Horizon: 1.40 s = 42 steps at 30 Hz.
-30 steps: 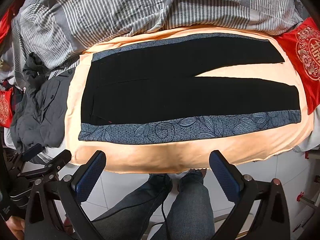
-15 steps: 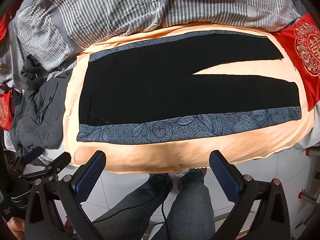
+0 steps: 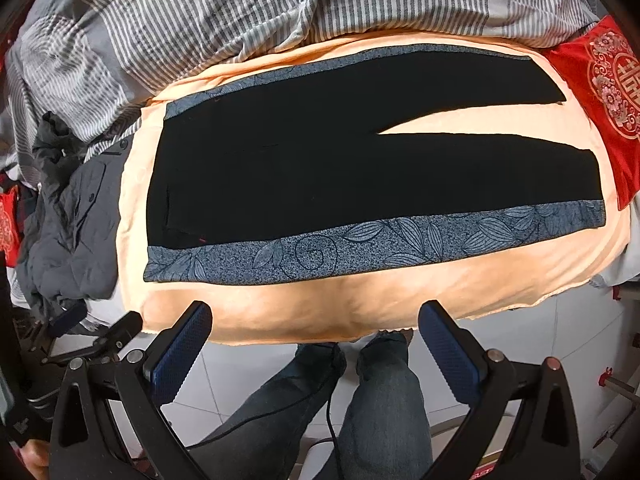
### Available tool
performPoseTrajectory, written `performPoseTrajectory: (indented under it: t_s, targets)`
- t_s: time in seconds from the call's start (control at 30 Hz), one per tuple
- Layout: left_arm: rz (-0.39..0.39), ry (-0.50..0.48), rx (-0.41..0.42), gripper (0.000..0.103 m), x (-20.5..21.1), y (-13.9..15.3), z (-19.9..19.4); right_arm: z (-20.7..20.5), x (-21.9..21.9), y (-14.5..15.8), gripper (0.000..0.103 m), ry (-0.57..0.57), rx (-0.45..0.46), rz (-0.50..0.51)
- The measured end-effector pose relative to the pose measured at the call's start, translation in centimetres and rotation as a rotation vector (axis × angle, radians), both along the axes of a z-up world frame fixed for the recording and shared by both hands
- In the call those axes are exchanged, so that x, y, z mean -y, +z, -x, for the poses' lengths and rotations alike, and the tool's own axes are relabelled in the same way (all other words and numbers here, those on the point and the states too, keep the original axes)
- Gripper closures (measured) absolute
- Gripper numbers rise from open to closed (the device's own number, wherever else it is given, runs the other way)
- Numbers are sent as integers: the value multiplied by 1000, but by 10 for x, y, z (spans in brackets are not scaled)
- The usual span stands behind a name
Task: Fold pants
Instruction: 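Grasp the grey waistband with the right tool while the left tool grasps it too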
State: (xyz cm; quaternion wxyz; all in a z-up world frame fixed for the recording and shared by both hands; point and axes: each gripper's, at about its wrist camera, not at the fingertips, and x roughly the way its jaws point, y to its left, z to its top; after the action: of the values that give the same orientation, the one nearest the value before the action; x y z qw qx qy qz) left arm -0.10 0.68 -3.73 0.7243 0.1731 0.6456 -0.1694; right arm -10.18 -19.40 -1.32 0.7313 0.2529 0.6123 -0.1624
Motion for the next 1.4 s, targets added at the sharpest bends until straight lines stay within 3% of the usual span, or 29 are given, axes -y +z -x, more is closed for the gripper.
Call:
performPoseTrajectory:
  t_s: [0.13, 0.23, 0.37, 0.53, 0.73, 0.83, 1.2, 1.23, 1.27, 1.3, 1.37, 1.4]
  targets:
    - [29, 34, -8, 0, -2, -6, -5, 1, 9, -2, 0, -28, 40, -55]
    - [84, 111, -64, 0, -12, -24, -14, 5, 21, -17, 0, -70, 80, -154]
    - [185, 266, -134, 0, -33, -57, -26, 19, 43, -58, 0, -181, 131, -352]
    - [247, 369, -165, 0, -44, -96, -31, 33, 52, -119, 3, -241, 159, -522]
    - [299, 391, -172, 0, -39, -137, -31, 35, 52, -188, 9, -293, 227, -669]
    - [341, 397, -181, 0, -38, -148, -29, 33, 52, -216, 19, -303, 280, -725]
    - [383, 369, -209, 0, -45, -162, -31, 27, 54, -251, 25, -382, 479, -902]
    - [384, 371, -214, 0, -45, -163, -32, 24, 54, -252, 28, -391, 485, -916]
    - [388, 373, -218, 0, -45, -163, -33, 21, 54, -253, 37, -398, 491, -932]
    - [393, 377, -218, 0, -46, -163, -34, 17, 55, -252, 57, -403, 490, -954]
    - [412, 395, -222, 0, -49, -161, -35, 14, 55, -250, 80, -420, 492, -1010]
    - [427, 406, -226, 0, -50, -161, -36, 12, 57, -244, 82, -427, 497, -1026]
